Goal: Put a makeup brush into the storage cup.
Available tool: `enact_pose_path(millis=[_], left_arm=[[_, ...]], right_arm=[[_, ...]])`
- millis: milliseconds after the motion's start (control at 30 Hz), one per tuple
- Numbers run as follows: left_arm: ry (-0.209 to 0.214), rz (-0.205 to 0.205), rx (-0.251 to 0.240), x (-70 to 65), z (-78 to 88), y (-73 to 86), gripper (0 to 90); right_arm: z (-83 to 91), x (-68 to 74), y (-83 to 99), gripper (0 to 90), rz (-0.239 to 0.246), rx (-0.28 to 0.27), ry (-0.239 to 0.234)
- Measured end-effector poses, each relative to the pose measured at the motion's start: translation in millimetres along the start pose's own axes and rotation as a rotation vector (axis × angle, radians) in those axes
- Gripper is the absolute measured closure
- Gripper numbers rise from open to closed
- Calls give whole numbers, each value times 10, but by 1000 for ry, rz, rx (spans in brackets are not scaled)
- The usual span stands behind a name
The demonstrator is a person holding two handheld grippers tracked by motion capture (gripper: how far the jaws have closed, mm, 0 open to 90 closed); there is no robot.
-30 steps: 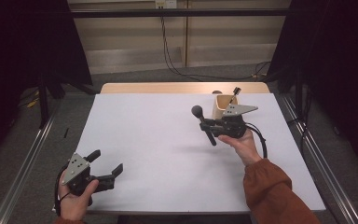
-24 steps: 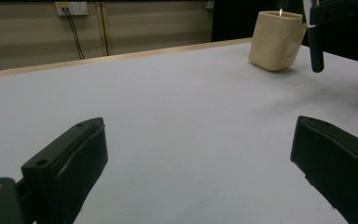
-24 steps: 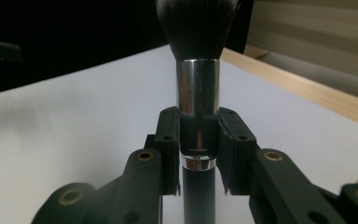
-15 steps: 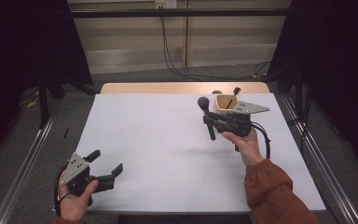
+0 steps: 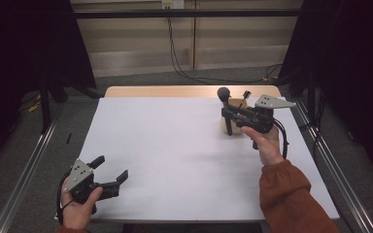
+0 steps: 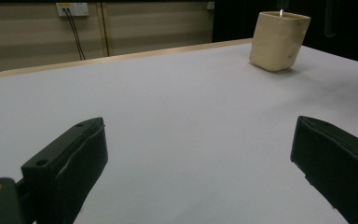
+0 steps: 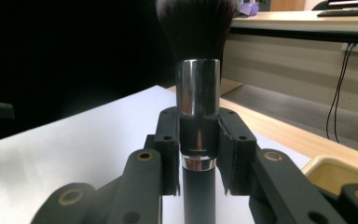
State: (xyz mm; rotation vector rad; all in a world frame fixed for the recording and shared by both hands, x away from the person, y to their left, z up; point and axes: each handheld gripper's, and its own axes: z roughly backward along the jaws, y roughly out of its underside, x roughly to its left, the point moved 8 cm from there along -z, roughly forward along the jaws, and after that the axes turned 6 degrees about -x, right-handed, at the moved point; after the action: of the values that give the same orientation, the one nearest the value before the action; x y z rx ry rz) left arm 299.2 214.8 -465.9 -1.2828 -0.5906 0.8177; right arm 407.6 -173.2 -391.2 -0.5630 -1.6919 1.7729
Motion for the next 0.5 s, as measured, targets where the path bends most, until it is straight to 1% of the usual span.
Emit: enact_pose_path(millis=[100, 200, 300, 400, 500], left_arm=[[0, -2, 0, 2, 0, 0, 39], [0, -2, -1, 4, 1, -2, 38], [0, -8, 2, 6, 4, 0, 39], [-1, -2, 4, 7, -1, 5, 39], [1, -5, 3, 2, 0, 2, 39]], right_arm=[[0, -35, -80, 724, 6, -10, 14], [-17, -110, -146, 724, -16, -1, 44], [-17, -175, -223, 724, -11, -12, 64], [-6, -229, -302, 724, 3, -22, 84], [-10, -320, -354, 724, 10, -32, 115]])
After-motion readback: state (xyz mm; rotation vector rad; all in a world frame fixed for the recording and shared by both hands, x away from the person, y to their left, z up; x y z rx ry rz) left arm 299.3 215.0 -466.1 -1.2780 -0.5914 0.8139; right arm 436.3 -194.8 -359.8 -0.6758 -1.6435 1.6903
